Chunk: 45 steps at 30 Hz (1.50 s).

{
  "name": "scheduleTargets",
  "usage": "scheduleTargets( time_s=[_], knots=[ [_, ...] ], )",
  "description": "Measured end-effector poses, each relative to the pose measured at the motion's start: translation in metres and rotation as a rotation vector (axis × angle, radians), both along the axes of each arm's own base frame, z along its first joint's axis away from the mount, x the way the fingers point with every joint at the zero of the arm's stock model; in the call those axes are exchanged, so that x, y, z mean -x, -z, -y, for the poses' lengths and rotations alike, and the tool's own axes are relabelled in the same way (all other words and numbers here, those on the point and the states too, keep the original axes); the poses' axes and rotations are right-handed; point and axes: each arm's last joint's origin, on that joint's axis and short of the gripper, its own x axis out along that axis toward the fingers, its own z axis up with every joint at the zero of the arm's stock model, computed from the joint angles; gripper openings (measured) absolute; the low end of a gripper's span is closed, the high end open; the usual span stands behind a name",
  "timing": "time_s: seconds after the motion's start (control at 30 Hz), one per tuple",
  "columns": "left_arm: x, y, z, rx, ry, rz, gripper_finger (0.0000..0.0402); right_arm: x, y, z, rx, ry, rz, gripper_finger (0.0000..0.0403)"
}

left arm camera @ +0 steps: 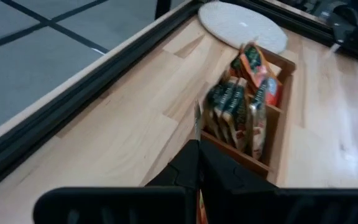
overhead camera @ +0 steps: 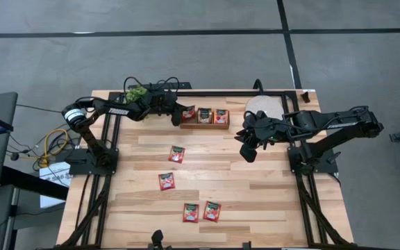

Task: Pick & Place Tea
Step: Put the red tea bag into the left section of the wooden organizer

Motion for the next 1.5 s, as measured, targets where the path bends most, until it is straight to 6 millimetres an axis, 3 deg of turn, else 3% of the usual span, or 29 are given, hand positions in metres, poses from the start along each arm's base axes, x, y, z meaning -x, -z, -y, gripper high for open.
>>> scheduleTargets(
  time_s=[0.27, 0.73, 0.87, 1.0, 1.17, 1.33, 1.5],
  knots=[
    [0.000, -0.001, -0.001, -0.048, -0.010, -0.007, 0.0006, 0.000, 0.000, 0.003, 0.010, 0.022, 0.002, 0.0075],
    [0.001, -0.002, -0.003, -0.072, -0.062, -0.024, 0.0104, -0.001, 0.000, 0.007, 0.009, 0.036, 0.008, 0.0075],
    [0.007, -0.020, -0.001, -0.098, -0.112, -0.011, 0.0108, -0.001, 0.000, 0.005, 0.008, 0.029, 0.007, 0.0075],
    [0.021, -0.046, 0.018, -0.048, -0.081, -0.053, 0.0108, 0.000, 0.000, 0.001, 0.029, -0.011, -0.001, 0.0075],
    [0.036, -0.068, 0.063, 0.078, 0.094, -0.138, 0.0108, 0.003, 0.002, -0.003, 0.053, -0.047, -0.042, 0.0075],
    [0.034, -0.065, 0.105, 0.137, 0.165, -0.287, 0.0108, 0.003, 0.003, -0.002, 0.091, -0.075, -0.061, 0.0075],
    [0.022, -0.048, 0.125, 0.157, 0.063, -0.405, 0.0108, 0.002, 0.002, -0.003, 0.102, -0.090, -0.051, 0.0075]
  ],
)
